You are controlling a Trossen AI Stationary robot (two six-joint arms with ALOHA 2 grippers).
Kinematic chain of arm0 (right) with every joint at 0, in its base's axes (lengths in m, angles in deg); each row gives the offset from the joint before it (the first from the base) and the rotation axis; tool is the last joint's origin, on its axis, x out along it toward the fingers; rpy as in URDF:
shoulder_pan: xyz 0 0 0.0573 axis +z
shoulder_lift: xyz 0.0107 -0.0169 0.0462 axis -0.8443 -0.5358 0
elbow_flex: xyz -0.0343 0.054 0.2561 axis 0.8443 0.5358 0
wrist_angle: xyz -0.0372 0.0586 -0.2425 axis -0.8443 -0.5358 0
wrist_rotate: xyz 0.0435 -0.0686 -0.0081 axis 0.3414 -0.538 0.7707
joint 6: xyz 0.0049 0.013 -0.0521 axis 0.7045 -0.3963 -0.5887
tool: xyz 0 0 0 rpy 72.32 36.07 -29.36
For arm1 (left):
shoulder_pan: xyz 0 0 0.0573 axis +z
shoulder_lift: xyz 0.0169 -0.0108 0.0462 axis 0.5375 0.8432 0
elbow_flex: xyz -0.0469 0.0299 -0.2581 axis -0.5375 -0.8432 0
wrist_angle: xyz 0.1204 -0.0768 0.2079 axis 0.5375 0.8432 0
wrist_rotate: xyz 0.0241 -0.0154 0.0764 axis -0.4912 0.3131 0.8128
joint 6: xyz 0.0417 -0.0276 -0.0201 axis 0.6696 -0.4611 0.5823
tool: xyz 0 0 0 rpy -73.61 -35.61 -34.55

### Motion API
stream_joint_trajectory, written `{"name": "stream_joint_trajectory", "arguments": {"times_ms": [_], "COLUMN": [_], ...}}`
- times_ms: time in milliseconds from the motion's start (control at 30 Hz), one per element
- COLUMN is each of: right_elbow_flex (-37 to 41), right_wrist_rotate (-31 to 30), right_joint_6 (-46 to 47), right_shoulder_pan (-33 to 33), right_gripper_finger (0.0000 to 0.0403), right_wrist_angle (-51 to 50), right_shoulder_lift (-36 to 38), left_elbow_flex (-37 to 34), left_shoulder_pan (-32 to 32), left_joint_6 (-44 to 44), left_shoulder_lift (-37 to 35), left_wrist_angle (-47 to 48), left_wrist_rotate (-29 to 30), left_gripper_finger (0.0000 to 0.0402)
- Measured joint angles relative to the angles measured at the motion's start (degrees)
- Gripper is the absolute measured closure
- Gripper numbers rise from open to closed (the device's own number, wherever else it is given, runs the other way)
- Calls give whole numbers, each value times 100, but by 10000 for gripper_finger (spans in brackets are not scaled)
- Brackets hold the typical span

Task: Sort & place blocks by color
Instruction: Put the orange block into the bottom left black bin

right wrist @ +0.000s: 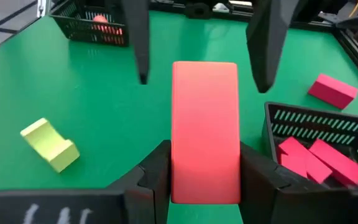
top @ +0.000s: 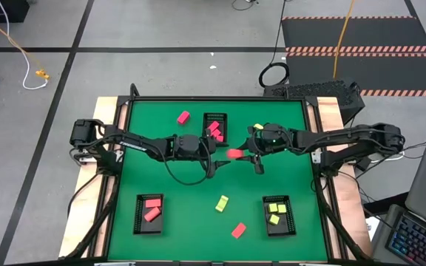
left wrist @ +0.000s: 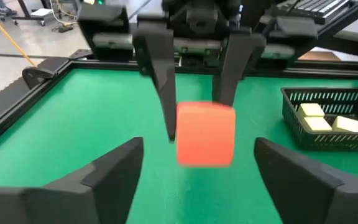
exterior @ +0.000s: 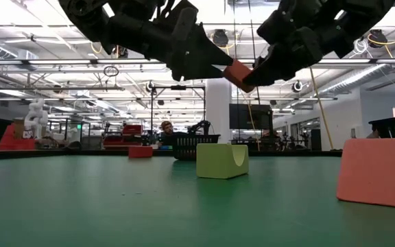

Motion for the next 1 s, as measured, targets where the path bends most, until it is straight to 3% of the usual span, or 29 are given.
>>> {"name": "stream_joint_trajectory", "arguments": {"times_ms": [167,333,500,733,767,1000], "right_elbow_flex": [-1,0,0,4,7,-7], "right_wrist_rotate": [-2,-2,3,18,45,-319], "right_joint_6": [105,149,287,617,629,796], "right_shoulder_pan": [5,7,22,76,80,87], "right_gripper_finger": [282,282,282,282,277,130], "right_wrist_angle": [501,715,721,944,961,894], "right_shoulder_lift": [-298,-377,-377,-379,-379,-378], "left_elbow_flex": [0,0,0,0,0,-4], "left_shoulder_pan": [-14,-8,-12,-73,-100,-226], "left_joint_6": [-95,-261,-329,-558,-554,-628], "left_shoulder_lift": [0,0,0,-4,-4,-57], "left_wrist_angle": [-59,21,-25,-86,-86,58], "left_wrist_rotate": [79,489,597,508,528,436], "left_gripper_finger": [53,67,130,269,271,271]}}
